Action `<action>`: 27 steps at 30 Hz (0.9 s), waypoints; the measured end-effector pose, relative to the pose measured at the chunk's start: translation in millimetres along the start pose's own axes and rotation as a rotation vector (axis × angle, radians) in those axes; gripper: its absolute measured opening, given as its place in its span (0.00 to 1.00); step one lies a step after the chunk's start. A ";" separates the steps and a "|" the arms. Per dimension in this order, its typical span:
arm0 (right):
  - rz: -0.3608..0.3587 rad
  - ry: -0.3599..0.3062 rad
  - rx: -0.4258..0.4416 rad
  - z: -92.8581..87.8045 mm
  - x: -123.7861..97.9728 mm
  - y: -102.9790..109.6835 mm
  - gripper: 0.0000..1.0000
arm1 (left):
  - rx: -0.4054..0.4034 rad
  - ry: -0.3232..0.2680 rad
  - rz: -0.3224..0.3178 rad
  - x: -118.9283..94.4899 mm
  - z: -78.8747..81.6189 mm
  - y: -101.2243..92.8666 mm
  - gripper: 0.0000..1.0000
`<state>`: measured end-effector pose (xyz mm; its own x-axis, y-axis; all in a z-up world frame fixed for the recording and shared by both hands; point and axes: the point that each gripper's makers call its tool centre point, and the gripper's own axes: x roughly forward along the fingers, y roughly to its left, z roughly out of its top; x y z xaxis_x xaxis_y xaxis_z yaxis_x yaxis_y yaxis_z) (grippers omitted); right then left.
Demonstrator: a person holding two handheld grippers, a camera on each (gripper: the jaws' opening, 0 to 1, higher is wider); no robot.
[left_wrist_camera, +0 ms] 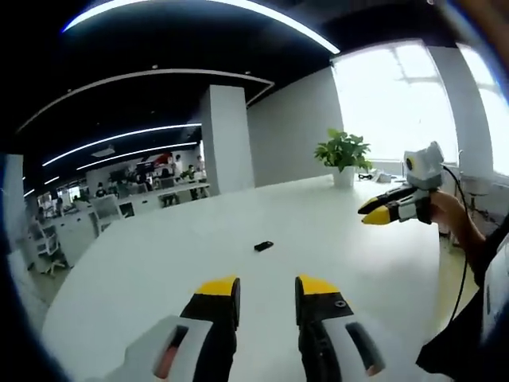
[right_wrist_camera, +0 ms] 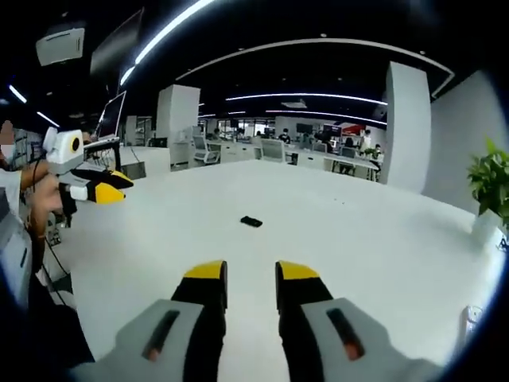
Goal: Snap the two parts of the plastic buckle together until the buckle closes and remains connected.
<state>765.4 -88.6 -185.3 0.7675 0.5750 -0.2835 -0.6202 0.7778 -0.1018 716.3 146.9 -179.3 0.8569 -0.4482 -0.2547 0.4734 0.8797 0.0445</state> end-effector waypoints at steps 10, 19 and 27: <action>-0.021 -0.006 0.042 -5.3 -25.5 8.1 0.28 | -0.003 0.015 0.037 -16.1 -3.7 1.4 0.36; -0.060 -0.009 0.037 -4.6 -41.9 8.6 0.30 | -0.036 0.052 0.063 -16.2 -12.7 5.9 0.42; -0.086 -0.013 0.034 -6.4 -55.8 9.6 0.31 | -0.043 0.055 0.088 -16.8 -10.8 7.3 0.45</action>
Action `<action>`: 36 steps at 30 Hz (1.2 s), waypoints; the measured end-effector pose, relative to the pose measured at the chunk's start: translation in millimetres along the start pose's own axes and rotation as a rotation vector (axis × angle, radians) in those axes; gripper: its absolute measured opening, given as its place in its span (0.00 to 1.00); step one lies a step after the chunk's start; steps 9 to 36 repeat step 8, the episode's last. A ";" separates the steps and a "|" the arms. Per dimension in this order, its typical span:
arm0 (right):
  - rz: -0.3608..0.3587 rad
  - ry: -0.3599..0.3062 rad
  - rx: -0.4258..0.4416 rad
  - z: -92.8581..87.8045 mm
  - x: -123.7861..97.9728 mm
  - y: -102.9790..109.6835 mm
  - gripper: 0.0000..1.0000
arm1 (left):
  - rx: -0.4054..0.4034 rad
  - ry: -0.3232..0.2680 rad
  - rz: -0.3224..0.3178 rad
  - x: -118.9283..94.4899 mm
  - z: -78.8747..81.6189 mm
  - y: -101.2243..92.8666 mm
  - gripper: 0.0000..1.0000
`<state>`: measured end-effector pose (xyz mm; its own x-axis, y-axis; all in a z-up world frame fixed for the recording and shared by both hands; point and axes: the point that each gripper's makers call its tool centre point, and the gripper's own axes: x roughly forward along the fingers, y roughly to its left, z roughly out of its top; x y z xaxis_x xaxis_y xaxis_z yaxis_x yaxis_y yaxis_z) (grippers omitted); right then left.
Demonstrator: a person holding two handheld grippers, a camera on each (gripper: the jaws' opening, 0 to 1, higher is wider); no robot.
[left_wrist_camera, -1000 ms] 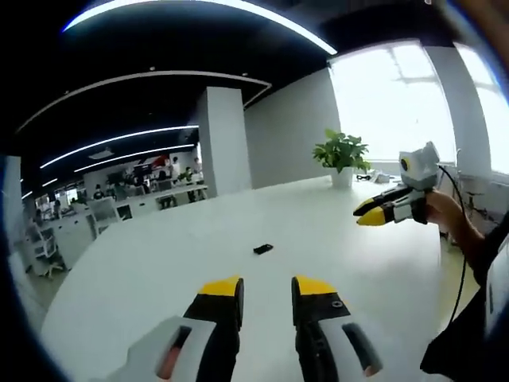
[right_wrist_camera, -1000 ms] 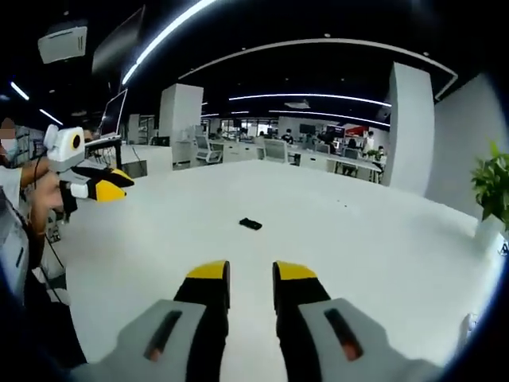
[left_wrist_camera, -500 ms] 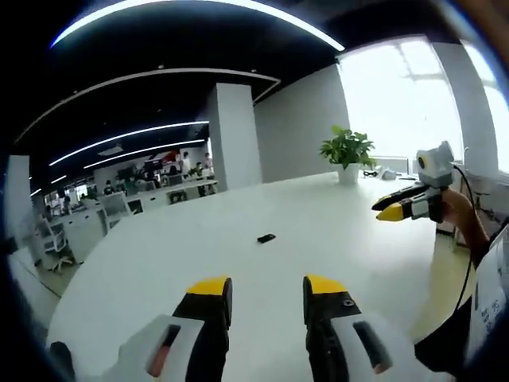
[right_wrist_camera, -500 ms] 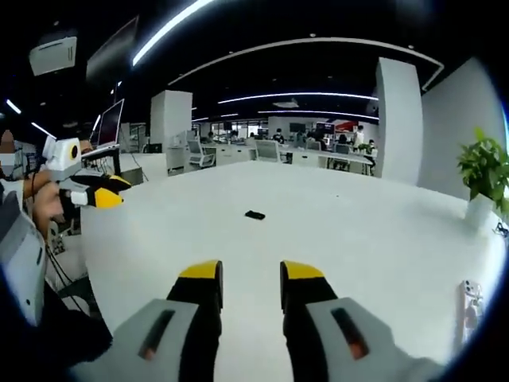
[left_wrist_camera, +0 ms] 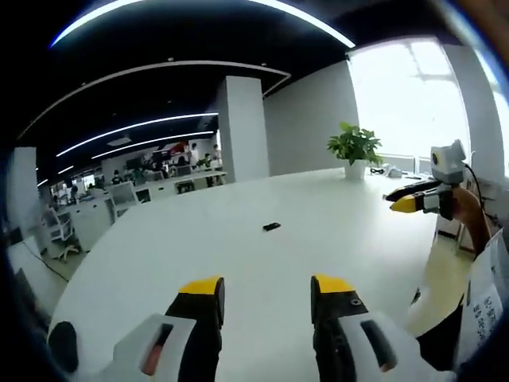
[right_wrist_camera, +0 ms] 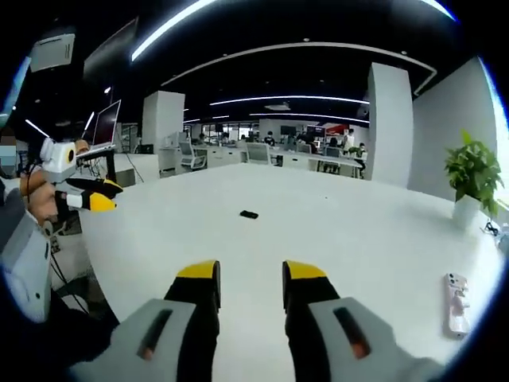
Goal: Snap the two parts of the plastic buckle together until the buckle closes and remains connected.
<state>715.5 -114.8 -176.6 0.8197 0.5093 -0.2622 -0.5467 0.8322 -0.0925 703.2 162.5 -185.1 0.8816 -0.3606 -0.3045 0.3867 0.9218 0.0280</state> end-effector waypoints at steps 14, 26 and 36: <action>-0.010 0.001 0.027 -6.5 -10.5 2.0 0.31 | -0.010 0.003 0.017 0.6 -1.9 4.7 0.46; -0.010 0.001 0.027 -6.5 -10.5 2.0 0.31 | -0.010 0.003 0.017 0.6 -1.9 4.7 0.46; -0.010 0.001 0.027 -6.5 -10.5 2.0 0.31 | -0.010 0.003 0.017 0.6 -1.9 4.7 0.46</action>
